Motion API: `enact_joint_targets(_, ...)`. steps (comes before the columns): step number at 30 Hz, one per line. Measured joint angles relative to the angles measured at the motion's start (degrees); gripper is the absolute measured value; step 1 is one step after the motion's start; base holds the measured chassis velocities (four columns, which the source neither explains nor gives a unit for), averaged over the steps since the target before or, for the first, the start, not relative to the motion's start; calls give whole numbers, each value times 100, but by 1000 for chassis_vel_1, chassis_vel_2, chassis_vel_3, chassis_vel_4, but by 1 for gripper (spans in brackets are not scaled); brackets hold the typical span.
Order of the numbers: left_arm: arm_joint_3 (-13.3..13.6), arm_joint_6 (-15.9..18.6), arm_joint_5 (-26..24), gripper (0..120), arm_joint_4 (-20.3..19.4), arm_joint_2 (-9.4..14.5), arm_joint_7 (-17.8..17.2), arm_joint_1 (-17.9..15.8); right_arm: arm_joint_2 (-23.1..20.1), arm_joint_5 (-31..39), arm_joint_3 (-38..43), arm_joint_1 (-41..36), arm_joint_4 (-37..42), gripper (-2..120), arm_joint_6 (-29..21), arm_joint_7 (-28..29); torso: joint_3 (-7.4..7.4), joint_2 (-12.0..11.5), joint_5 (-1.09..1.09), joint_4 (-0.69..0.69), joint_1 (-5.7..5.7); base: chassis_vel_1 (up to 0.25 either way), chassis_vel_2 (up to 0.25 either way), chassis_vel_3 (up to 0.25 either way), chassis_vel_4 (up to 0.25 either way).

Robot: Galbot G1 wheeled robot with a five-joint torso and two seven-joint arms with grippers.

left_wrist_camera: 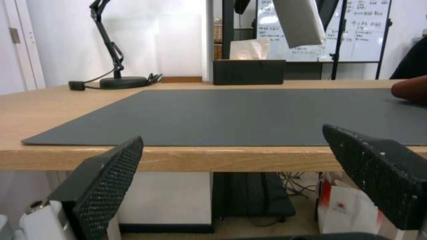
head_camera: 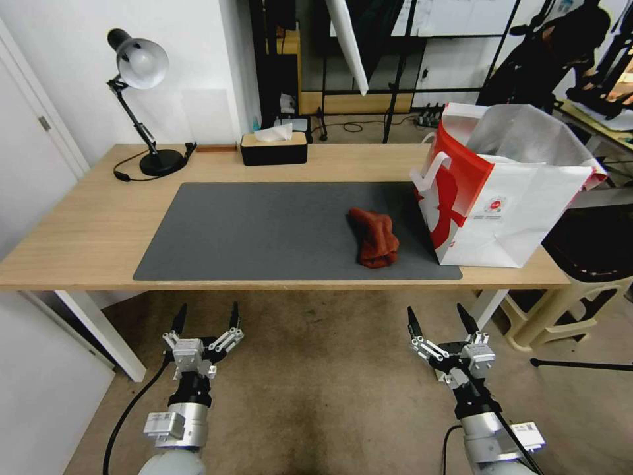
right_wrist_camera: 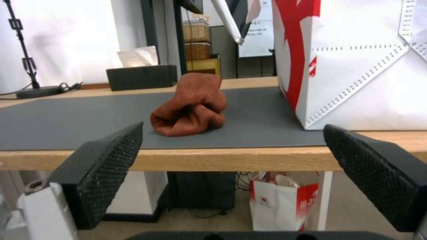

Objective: Sweep shrimp from table into container with towel, then put container into takeout bag.

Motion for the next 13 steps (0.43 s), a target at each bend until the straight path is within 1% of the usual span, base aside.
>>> enact_joint_targets(13, 5, 3, -2, 100, -1, 4, 0, -2, 0, 0, 0, 0, 0, 100, 1, 1, 0, 0, 0, 0, 0, 0, 0, 0, 0)
